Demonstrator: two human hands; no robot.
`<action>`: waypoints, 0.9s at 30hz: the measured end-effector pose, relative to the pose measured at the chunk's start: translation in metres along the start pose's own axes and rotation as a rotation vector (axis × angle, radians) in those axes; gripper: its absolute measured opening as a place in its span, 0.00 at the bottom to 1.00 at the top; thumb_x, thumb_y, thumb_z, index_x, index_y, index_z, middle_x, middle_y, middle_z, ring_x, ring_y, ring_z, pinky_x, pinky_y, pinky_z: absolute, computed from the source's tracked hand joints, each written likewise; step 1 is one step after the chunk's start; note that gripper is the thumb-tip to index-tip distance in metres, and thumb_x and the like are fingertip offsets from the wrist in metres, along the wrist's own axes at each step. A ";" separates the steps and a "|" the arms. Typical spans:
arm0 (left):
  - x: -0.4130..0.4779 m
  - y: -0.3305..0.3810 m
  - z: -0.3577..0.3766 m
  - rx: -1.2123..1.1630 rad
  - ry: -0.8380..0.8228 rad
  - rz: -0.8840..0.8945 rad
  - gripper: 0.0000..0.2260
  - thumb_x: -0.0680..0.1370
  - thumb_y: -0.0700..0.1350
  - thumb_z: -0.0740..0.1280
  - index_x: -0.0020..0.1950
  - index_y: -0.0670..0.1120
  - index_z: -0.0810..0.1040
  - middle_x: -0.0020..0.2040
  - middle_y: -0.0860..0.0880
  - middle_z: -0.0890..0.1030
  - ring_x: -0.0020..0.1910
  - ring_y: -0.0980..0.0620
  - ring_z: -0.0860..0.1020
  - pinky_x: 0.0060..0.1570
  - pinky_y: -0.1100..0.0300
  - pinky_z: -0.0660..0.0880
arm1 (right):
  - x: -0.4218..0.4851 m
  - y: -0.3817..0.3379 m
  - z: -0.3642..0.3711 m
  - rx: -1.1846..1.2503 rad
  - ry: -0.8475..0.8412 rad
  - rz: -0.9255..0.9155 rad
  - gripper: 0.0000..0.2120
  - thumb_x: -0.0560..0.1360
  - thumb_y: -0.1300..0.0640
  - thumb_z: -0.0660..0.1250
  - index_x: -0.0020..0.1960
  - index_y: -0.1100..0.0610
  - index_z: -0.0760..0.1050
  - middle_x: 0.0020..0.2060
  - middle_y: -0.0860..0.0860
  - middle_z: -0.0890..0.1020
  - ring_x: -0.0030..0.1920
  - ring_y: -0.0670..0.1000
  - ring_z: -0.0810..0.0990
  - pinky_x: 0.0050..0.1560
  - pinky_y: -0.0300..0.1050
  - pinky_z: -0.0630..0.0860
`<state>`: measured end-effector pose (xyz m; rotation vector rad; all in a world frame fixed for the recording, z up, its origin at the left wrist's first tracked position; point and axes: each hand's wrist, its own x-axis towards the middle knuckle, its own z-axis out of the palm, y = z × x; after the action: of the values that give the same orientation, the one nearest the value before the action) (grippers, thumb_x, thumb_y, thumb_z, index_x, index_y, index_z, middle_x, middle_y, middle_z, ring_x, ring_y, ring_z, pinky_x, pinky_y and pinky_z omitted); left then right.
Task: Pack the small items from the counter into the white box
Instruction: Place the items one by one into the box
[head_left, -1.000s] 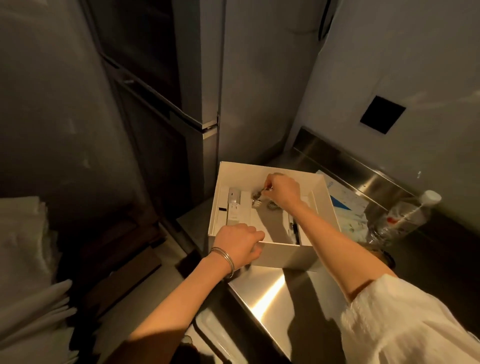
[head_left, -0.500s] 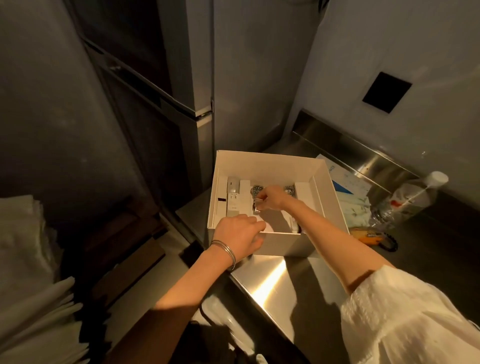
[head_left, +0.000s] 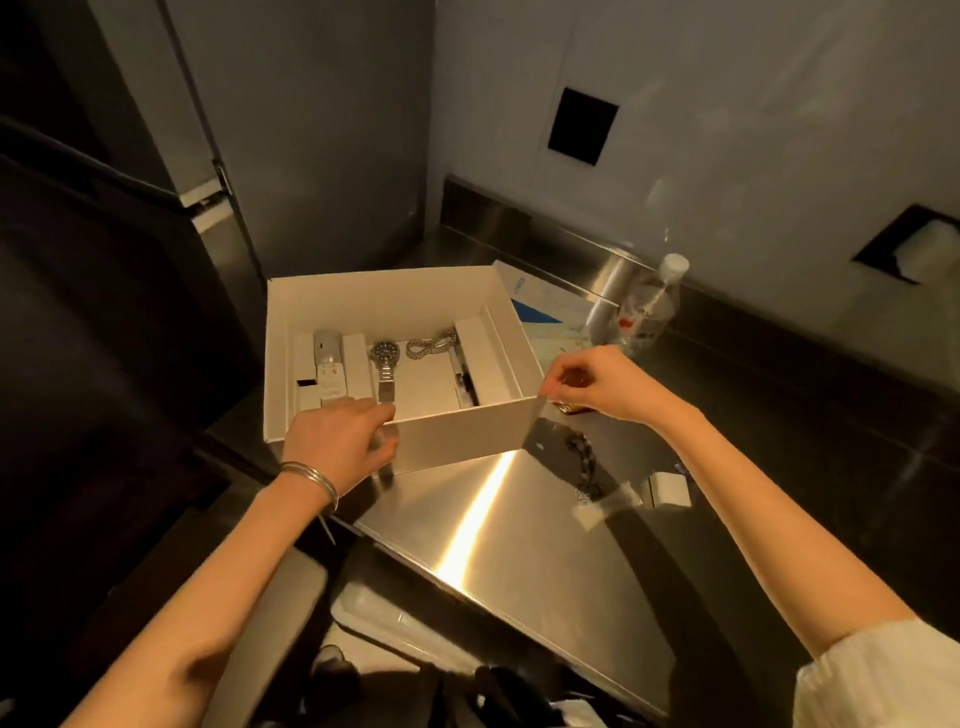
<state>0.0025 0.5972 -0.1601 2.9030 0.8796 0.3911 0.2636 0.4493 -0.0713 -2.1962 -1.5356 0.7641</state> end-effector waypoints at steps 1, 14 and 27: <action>0.000 0.001 -0.001 0.008 -0.007 0.007 0.07 0.72 0.53 0.66 0.43 0.49 0.77 0.36 0.50 0.79 0.36 0.49 0.76 0.30 0.59 0.73 | -0.006 0.015 0.004 -0.011 -0.002 0.033 0.03 0.74 0.61 0.68 0.47 0.58 0.80 0.39 0.46 0.80 0.39 0.41 0.77 0.41 0.30 0.74; -0.003 0.008 -0.007 0.044 -0.015 -0.024 0.11 0.74 0.53 0.64 0.51 0.50 0.78 0.40 0.50 0.80 0.39 0.49 0.77 0.34 0.58 0.76 | 0.000 0.103 0.093 -0.316 0.088 0.412 0.23 0.71 0.60 0.71 0.62 0.62 0.65 0.61 0.63 0.71 0.60 0.64 0.73 0.59 0.54 0.71; -0.003 0.010 -0.010 0.069 -0.045 -0.046 0.09 0.75 0.53 0.62 0.50 0.51 0.76 0.40 0.51 0.80 0.39 0.51 0.77 0.32 0.62 0.70 | -0.020 0.052 0.019 0.010 0.085 0.322 0.10 0.70 0.65 0.69 0.48 0.59 0.71 0.39 0.50 0.76 0.35 0.45 0.76 0.35 0.34 0.74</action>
<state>0.0029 0.5875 -0.1494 2.9348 0.9707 0.2965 0.2857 0.4123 -0.1109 -2.4675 -1.1487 0.7563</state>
